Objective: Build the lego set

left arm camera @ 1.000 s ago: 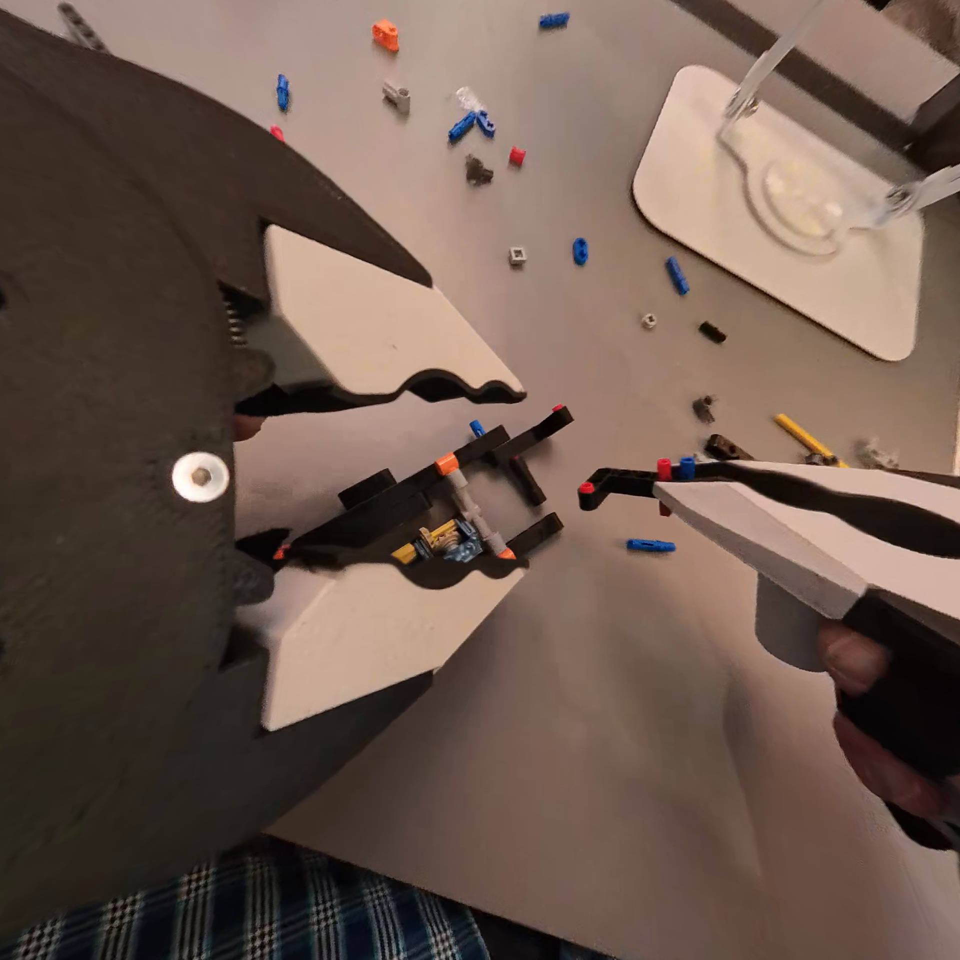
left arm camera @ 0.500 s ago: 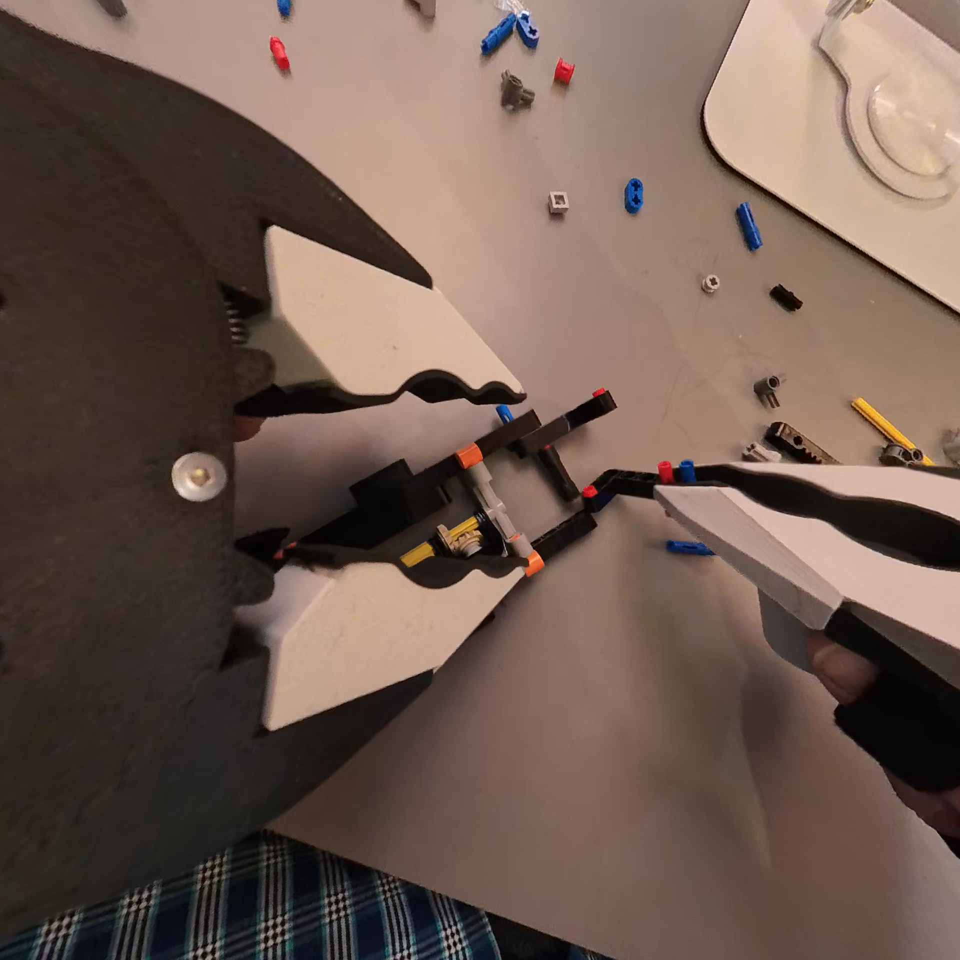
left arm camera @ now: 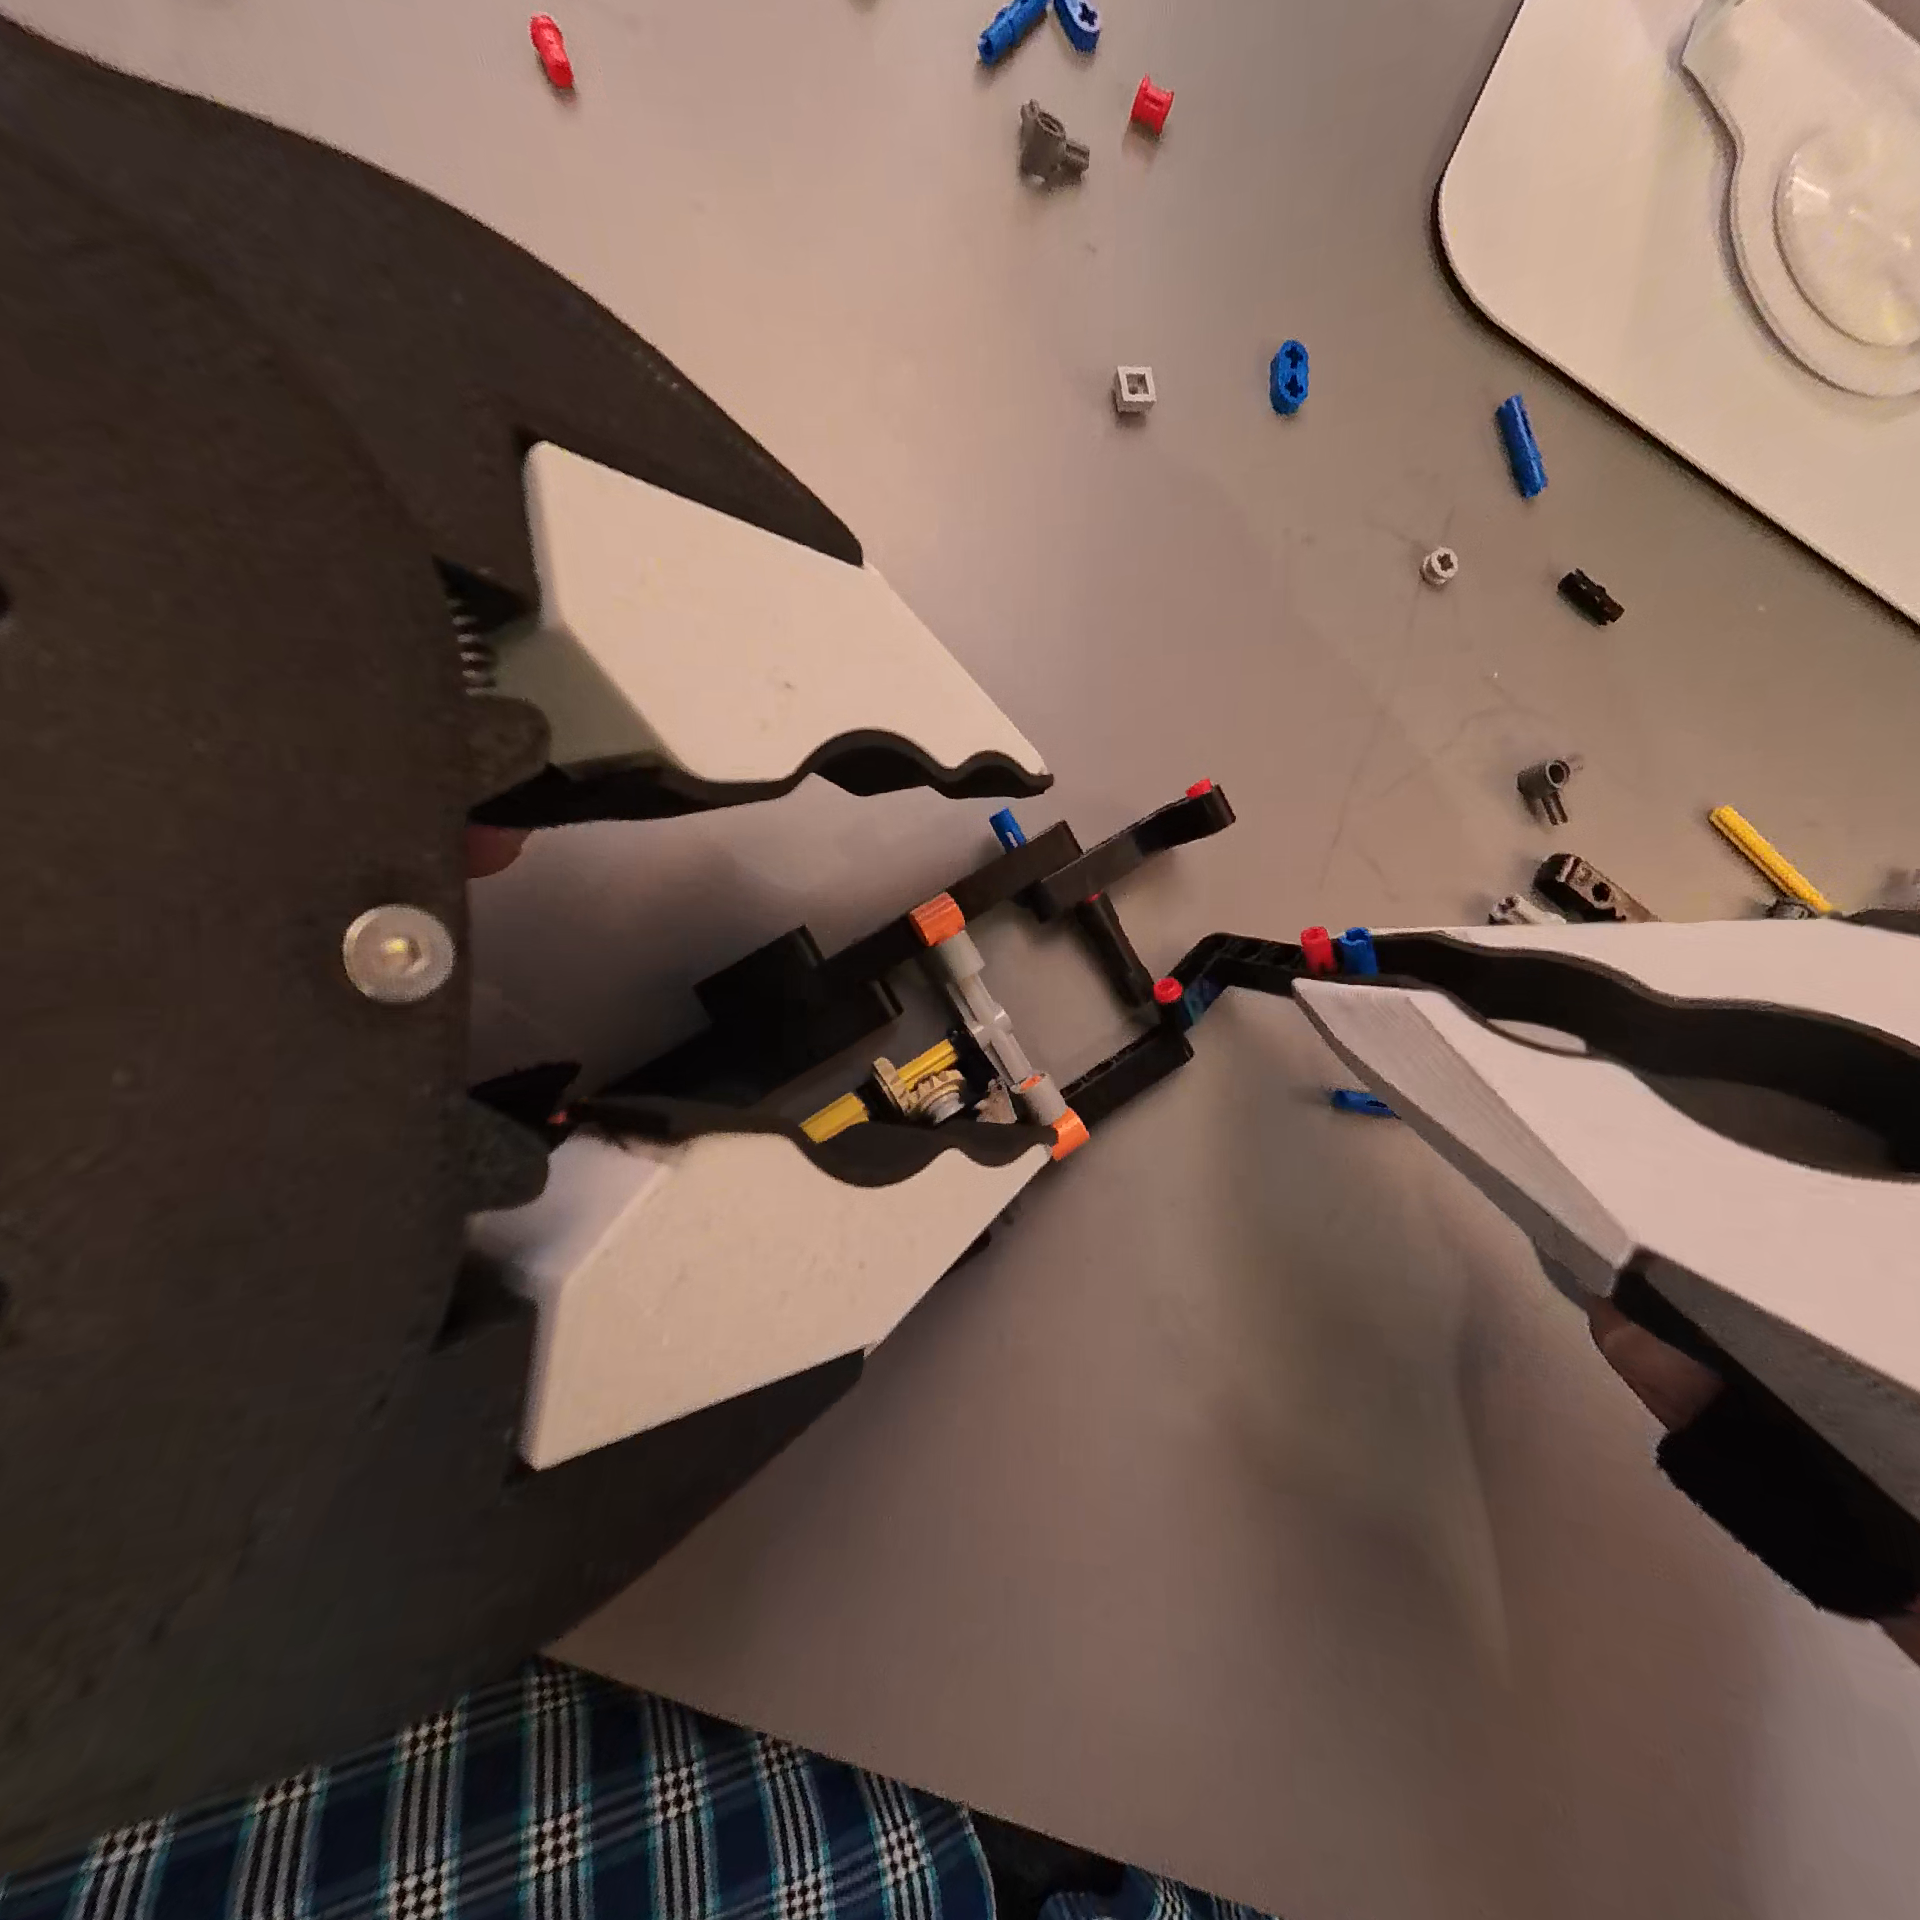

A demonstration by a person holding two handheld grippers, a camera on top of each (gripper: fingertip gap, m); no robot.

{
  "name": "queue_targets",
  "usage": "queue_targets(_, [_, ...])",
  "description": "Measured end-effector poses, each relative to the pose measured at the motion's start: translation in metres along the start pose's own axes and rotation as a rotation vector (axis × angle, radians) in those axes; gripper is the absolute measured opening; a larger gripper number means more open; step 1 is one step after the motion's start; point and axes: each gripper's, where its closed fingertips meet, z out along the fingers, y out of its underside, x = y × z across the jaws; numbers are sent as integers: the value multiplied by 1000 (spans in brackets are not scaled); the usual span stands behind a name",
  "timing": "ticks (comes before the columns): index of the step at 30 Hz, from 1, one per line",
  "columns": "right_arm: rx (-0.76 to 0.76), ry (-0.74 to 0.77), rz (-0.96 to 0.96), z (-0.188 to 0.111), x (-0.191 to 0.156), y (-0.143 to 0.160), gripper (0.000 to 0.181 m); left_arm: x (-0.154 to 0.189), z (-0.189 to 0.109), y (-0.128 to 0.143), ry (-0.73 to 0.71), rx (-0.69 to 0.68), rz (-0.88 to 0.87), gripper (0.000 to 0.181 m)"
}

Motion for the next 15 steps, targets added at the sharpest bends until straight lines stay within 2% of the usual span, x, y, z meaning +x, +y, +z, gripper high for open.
queue_targets(1, [-8, 11, -22, 0, 0, -1, 5, 0, 0, 0, 1, 1, -1, 62])
queue_targets(15, [-73, 57, -119, 0, 3, 0, 4, 2, 2, 0, -5, 7, -80, 63])
